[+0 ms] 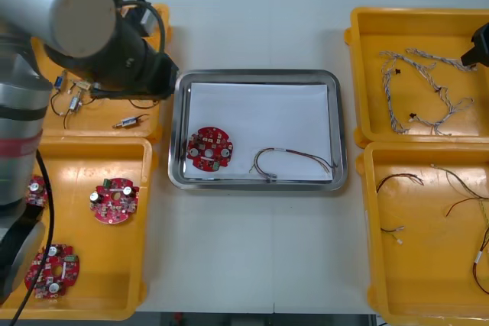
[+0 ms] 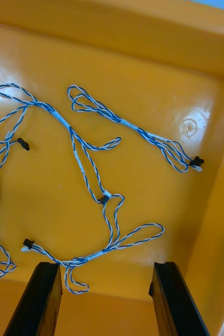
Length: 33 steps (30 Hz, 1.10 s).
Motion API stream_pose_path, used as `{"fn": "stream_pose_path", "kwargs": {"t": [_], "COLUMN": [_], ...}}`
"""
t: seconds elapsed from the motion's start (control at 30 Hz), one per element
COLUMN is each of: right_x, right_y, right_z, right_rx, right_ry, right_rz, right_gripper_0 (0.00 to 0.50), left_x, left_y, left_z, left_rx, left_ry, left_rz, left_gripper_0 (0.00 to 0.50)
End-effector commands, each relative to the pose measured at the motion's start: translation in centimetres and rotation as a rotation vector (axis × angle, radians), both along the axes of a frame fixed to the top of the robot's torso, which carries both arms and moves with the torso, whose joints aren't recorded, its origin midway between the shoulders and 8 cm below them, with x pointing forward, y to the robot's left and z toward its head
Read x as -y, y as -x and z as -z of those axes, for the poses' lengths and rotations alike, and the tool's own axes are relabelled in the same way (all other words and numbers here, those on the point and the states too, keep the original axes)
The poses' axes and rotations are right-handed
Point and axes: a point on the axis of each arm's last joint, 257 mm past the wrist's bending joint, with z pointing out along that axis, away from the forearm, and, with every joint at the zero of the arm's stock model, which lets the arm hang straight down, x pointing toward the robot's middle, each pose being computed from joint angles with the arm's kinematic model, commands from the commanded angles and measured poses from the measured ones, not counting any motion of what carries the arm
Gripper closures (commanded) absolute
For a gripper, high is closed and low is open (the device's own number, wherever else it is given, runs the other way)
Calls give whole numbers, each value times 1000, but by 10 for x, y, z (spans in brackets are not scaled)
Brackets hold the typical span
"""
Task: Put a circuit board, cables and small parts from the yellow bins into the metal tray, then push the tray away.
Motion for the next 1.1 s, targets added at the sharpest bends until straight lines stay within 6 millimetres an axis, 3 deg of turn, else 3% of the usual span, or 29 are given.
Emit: {"fn": "stream_pose_path", "kwargs": {"t": [0.03, 0.33, 0.5, 0.73, 0.97, 1.1], "right_x": [0, 9, 3, -1, 7, 12], "right_y": [-10, -8, -9, -8, -4, 1], "right_z": [-13, 3, 12, 23, 42, 54], "right_rx": [22, -7, -18, -39, -70, -91], "right_ry": [15, -33, -105, -191, -271, -295], "right_rz": [-3, 70, 166, 301, 471, 558], "right_gripper_0": [0, 0, 0, 0, 0, 0], "left_x": [52, 85, 95, 97, 88, 84], "left_y": [-6, -29, -38, -57, -85, -90], "left_z": [-6, 23, 31, 33, 38, 41], "left_rx": [69, 103, 117, 139, 179, 185], "left_ry": [1, -12, -25, -31, -53, -63], "left_rz": [31, 54, 66, 65, 49, 49], "left_gripper_0": [500, 500, 500, 500, 500, 500]}}
